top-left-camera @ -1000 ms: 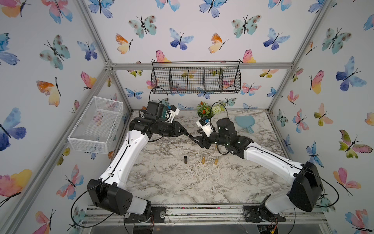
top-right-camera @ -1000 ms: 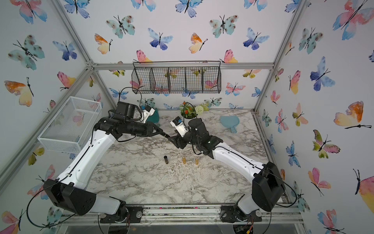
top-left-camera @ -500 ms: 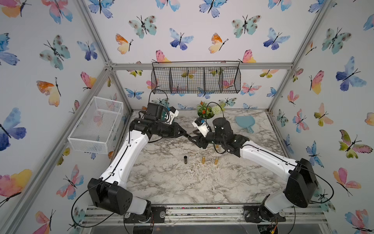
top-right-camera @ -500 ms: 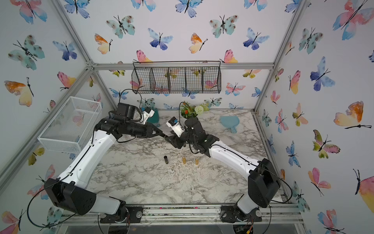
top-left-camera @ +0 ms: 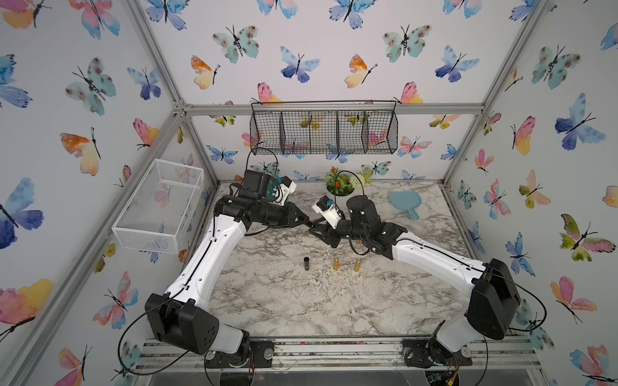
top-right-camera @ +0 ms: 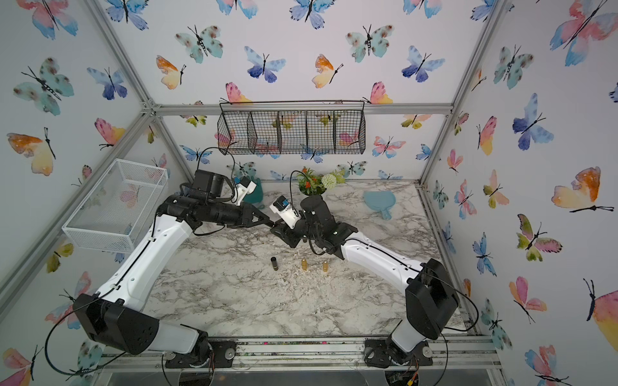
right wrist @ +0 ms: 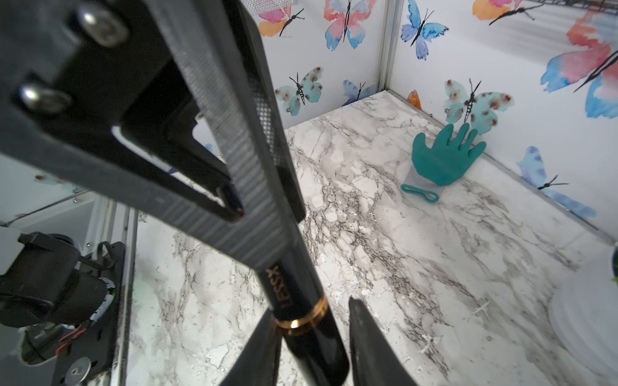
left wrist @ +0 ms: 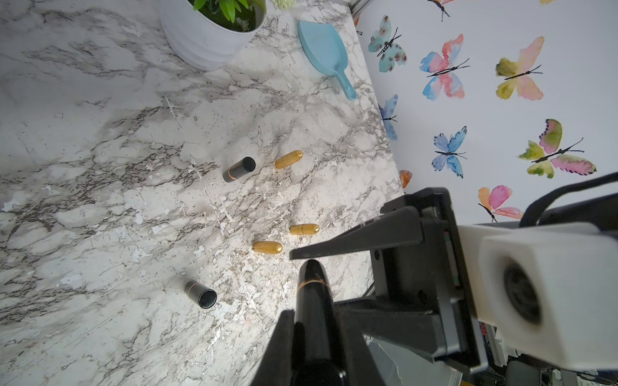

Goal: Open the lipstick cap
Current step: Open the cover of the lipstick.

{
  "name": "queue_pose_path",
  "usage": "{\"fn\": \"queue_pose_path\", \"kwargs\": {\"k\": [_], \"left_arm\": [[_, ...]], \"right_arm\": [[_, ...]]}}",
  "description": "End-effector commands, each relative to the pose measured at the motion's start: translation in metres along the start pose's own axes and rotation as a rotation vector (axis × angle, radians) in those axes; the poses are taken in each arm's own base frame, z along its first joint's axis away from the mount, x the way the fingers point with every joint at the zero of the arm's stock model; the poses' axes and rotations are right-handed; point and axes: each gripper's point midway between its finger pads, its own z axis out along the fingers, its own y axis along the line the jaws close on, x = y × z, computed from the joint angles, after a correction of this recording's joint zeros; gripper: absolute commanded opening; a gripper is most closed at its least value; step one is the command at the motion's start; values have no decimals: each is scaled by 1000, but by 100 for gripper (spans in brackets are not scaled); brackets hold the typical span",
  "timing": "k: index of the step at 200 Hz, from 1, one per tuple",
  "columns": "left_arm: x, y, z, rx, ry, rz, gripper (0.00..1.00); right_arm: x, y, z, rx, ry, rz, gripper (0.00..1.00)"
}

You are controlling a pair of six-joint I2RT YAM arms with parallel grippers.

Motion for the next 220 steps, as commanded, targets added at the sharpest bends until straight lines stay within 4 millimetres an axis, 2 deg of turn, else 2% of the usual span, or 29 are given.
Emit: {"fn": "queue_pose_path", "kwargs": {"k": [1,34,72,145,184,220], "left_arm": [[4,-5,-1,26,15,10,2],[2,-2,0,9,11,19,0],[-4,3,2,-11,5,32,0],[-41,19,-19,-48,-87,12,0],[-54,19,-27,-45,-119,2,0],[-56,19,-27,-41,-121,0,0]], "right_arm": [[-11,0,1,6,-21,-9,22],[-10,-3,-2,37,-14,-19,1],[0,-12,-7,102,23,-34,2],[21,-28,-30,244,83,-79,2],[33,-30,-31,259,109,-81,1],[34,-32,-30,267,105,-76,2]]}}
